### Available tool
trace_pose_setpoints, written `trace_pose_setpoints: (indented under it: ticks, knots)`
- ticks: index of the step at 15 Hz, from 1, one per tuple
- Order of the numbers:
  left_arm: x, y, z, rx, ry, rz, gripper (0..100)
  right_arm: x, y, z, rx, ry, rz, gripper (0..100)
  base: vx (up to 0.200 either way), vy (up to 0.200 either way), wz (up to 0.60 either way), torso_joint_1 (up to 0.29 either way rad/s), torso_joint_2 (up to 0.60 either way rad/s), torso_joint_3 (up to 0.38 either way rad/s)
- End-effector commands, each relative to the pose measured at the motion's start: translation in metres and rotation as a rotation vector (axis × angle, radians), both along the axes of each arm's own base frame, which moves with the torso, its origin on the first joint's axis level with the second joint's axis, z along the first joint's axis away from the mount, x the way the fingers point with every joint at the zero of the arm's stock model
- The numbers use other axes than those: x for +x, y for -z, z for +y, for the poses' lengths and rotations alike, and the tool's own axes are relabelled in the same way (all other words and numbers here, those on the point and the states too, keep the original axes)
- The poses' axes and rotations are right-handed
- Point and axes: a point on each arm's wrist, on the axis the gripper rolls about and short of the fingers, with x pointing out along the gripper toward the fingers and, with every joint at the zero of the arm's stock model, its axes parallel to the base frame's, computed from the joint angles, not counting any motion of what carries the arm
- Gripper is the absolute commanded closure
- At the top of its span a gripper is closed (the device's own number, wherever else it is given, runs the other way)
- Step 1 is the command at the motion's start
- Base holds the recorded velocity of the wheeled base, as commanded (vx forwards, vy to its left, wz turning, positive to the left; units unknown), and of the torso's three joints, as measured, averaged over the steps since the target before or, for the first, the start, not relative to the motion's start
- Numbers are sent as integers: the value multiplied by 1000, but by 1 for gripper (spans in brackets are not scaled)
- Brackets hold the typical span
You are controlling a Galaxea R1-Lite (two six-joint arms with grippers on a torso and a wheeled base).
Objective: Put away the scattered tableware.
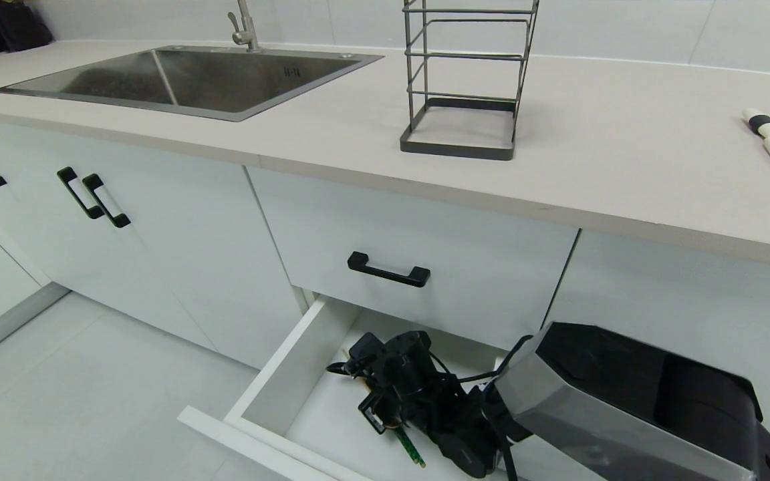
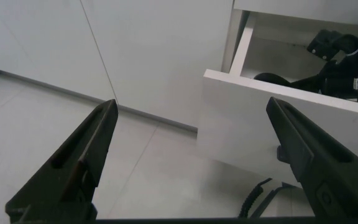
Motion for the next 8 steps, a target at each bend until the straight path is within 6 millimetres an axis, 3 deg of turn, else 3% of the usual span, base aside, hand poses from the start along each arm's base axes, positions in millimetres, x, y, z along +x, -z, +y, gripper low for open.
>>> trace_pose_setpoints:
  ticks: [1,8]
  knots:
    - [0,0,0,0,0,0,0,1,2,1,1,0,1,100,0,0,0,0,0,0]
    - [0,0,0,0,0,0,0,5,-5,7,10,0,-4,100,0,0,0,0,0,0]
